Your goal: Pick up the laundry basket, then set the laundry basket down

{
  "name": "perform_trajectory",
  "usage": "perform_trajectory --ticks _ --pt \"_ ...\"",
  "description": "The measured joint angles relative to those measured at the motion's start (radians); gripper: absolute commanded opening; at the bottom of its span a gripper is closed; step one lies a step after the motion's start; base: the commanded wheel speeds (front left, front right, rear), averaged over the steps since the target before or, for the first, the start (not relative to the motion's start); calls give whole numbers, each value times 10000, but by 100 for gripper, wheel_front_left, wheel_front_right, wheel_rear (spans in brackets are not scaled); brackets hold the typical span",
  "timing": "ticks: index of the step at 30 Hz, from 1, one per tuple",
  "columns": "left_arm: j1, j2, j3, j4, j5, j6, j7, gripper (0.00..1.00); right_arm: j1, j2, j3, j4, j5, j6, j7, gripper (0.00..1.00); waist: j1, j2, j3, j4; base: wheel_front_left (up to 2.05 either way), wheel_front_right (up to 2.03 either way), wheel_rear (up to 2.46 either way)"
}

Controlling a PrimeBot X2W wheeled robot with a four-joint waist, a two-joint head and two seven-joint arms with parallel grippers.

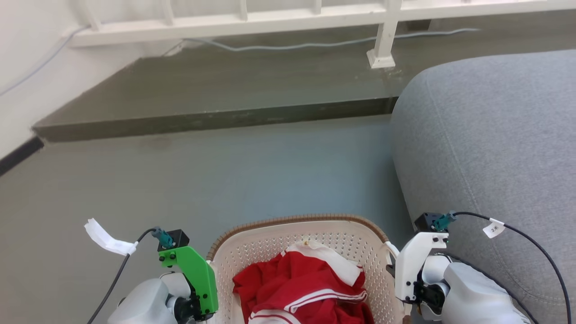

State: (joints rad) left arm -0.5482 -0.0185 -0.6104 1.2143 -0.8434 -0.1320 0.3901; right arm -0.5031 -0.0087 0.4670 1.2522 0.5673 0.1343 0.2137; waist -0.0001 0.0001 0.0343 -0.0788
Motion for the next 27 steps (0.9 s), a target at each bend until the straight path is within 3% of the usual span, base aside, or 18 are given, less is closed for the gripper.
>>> perform_trajectory --ticks 27 --pt "411 17 -86 -59 -339 0 391 0 235 -8 19 113 474 0 479 0 1 0 -819 -305 0 0 0"
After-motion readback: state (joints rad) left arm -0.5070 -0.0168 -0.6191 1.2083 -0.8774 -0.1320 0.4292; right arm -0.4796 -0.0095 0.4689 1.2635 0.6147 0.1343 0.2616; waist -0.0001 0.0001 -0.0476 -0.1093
